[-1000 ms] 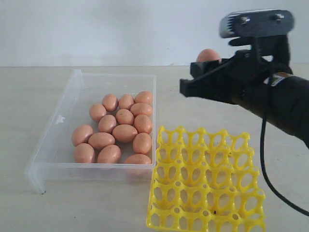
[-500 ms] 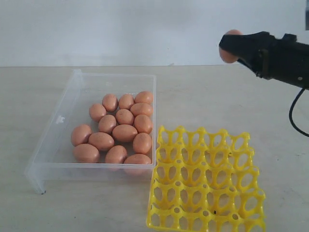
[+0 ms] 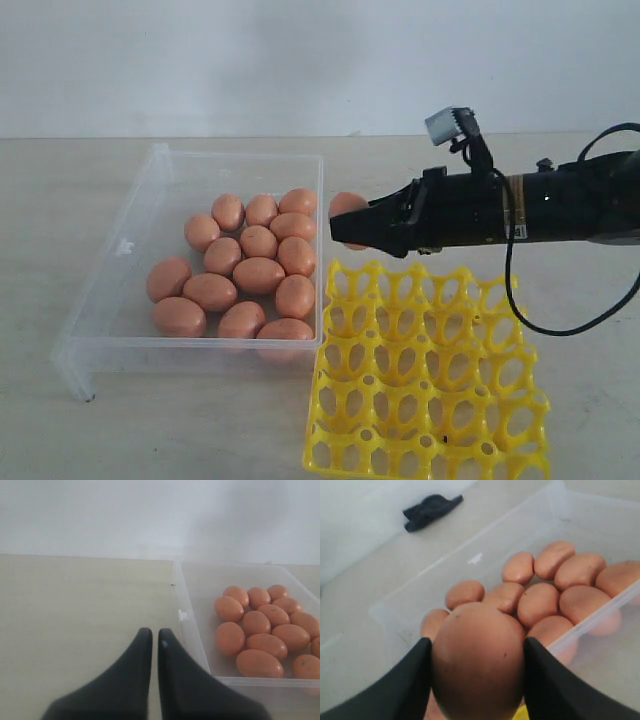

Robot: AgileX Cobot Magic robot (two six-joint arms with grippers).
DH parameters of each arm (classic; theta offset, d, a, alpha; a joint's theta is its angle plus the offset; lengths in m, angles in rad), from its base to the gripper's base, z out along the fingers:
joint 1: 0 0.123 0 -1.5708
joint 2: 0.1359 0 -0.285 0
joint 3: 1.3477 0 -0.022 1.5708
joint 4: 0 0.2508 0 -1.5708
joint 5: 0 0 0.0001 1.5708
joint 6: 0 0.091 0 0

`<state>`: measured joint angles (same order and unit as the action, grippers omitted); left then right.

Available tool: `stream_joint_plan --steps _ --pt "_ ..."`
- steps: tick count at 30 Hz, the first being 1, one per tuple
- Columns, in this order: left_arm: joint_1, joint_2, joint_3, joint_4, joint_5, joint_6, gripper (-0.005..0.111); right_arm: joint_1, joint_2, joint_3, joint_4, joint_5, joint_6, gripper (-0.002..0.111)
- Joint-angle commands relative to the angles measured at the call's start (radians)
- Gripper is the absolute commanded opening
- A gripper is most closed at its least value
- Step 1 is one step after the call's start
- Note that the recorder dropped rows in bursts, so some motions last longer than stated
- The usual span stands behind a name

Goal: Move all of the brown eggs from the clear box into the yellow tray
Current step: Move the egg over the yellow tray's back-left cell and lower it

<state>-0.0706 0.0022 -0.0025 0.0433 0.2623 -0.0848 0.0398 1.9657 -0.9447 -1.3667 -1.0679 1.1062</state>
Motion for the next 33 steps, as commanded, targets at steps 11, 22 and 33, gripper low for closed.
stream_joint_plan --steps 11,22,33 --pt "0.003 -0.002 0.003 -0.003 -0.009 0.002 0.004 0.063 0.0 -0.004 0.002 0.222 -0.081 0.009" --pt "0.003 -0.002 0.003 -0.003 -0.009 0.002 0.004 0.077 0.0 -0.004 0.032 0.23 -0.087 0.025" --pt "0.003 -0.002 0.003 -0.003 -0.009 0.002 0.004 0.11 0.0 -0.004 0.03 0.332 -0.12 0.025"
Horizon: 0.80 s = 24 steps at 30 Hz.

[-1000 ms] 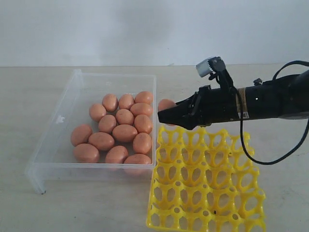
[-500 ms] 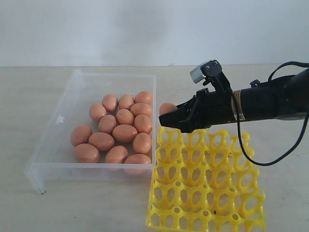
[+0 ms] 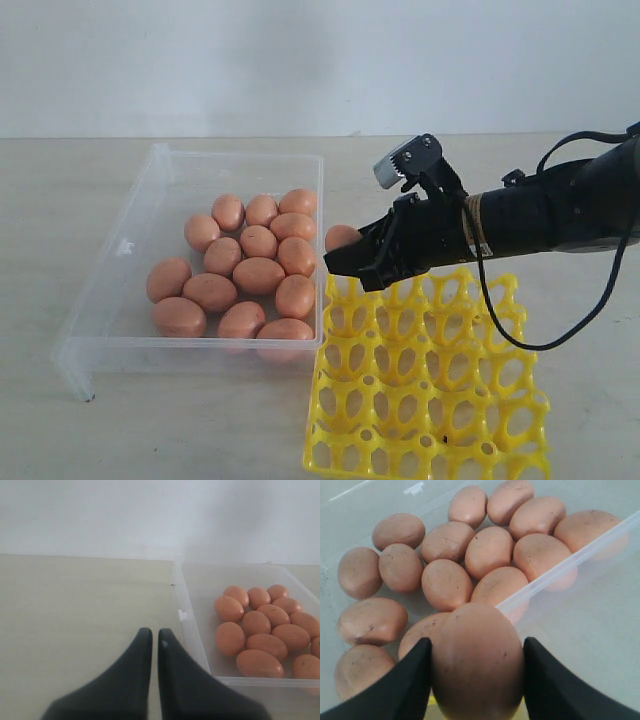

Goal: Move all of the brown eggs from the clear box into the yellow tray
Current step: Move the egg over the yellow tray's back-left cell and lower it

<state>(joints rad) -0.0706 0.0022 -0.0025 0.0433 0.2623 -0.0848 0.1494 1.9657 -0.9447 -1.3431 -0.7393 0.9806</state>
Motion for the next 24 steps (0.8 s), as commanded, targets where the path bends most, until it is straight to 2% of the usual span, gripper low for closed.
stream_joint_plan --steps 1,17,24 --pt "0.003 -0.002 0.003 -0.003 -0.009 0.002 0.004 0.001 0.0 -0.004 0.006 0.003 0.006 0.025" --pt "0.003 -0.002 0.003 -0.003 -0.007 0.002 0.004 0.001 0.002 -0.004 0.006 0.014 0.004 0.025" --pt "0.003 -0.002 0.003 -0.003 -0.007 0.002 0.004 0.001 0.071 -0.006 0.006 -0.018 0.0 0.025"
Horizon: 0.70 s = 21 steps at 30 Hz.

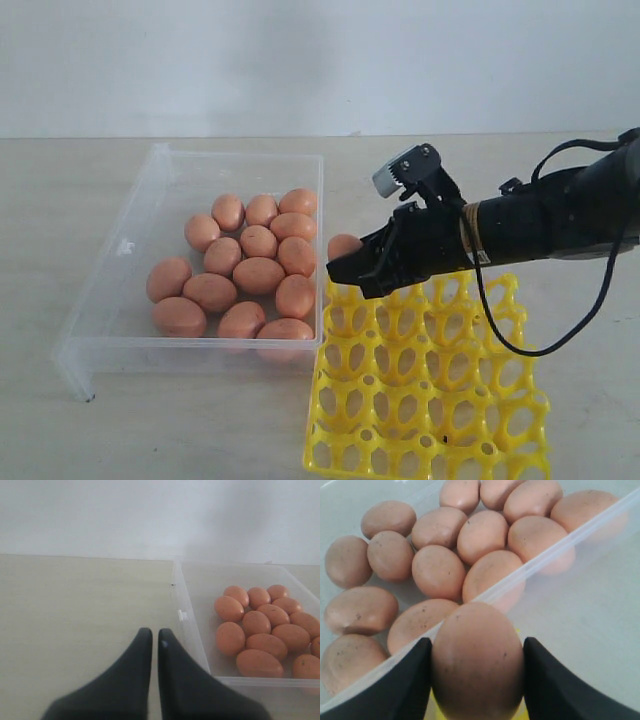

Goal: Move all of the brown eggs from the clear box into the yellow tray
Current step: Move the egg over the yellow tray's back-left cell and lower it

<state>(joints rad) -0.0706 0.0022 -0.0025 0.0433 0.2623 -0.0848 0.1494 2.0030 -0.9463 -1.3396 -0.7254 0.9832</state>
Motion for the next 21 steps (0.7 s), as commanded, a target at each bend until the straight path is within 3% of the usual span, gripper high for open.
stream_joint_plan --steps 1,8,13,21 --pt "0.003 -0.002 0.003 -0.003 -0.01 0.002 0.004 0.001 0.041 -0.005 0.002 -0.032 -0.003 0.025" --pt "0.003 -0.002 0.003 -0.003 -0.01 0.002 0.004 0.001 0.047 -0.005 0.024 -0.02 -0.036 0.027" --pt "0.003 -0.002 0.003 -0.003 -0.01 0.002 0.004 0.001 0.047 -0.005 0.026 -0.009 -0.043 0.051" --pt "0.003 -0.002 0.003 -0.003 -0.01 0.002 0.004 0.001 0.039 -0.005 0.065 -0.003 -0.059 0.051"
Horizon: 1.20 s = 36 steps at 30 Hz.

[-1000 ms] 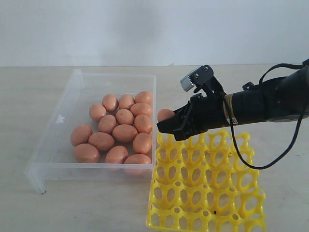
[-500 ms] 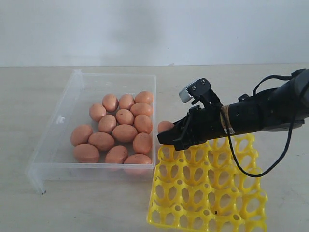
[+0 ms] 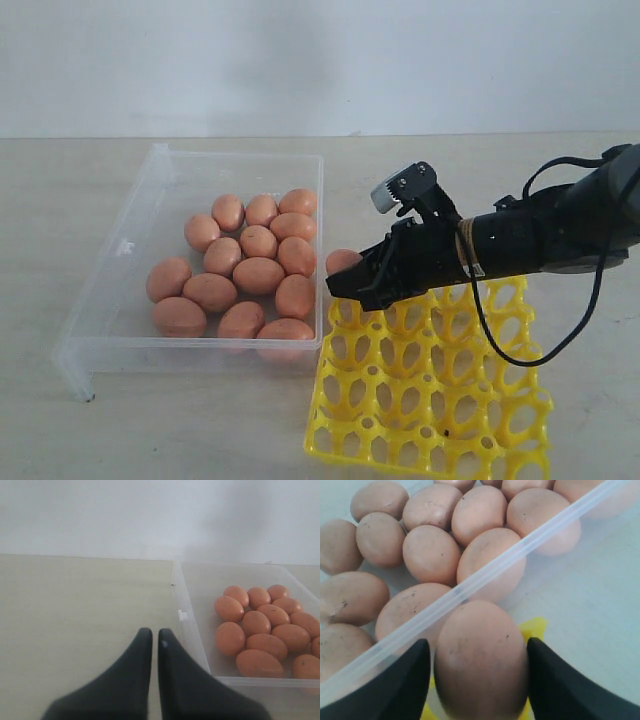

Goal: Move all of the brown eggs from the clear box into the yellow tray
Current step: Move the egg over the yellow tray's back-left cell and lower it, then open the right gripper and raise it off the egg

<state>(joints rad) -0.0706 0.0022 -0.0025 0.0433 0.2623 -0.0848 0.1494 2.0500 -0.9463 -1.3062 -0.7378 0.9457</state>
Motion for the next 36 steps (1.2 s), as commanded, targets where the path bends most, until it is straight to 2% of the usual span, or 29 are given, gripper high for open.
stream_joint_plan --steps 1,9,15,26,32,36 --pt "0.003 -0.002 0.003 -0.003 -0.01 0.002 0.004 0.001 -0.014 -0.005 0.041 0.012 -0.031 0.051" --pt "0.003 -0.002 0.003 -0.003 -0.01 0.002 0.004 0.001 -0.027 -0.005 0.067 0.048 -0.065 0.052" --pt "0.003 -0.002 0.003 -0.003 -0.01 0.002 0.004 0.001 -0.027 -0.005 0.089 0.05 -0.071 0.066" --pt "0.003 -0.002 0.003 -0.003 -0.01 0.002 0.004 0.001 -0.044 -0.005 0.23 0.053 -0.18 0.066" --pt "0.003 -0.002 0.003 -0.003 -0.01 0.002 0.004 0.001 -0.103 -0.005 0.338 0.055 -0.284 0.066" --pt "0.003 -0.002 0.003 -0.003 -0.01 0.002 0.004 0.001 -0.154 -0.013 0.351 0.053 -0.287 0.066"
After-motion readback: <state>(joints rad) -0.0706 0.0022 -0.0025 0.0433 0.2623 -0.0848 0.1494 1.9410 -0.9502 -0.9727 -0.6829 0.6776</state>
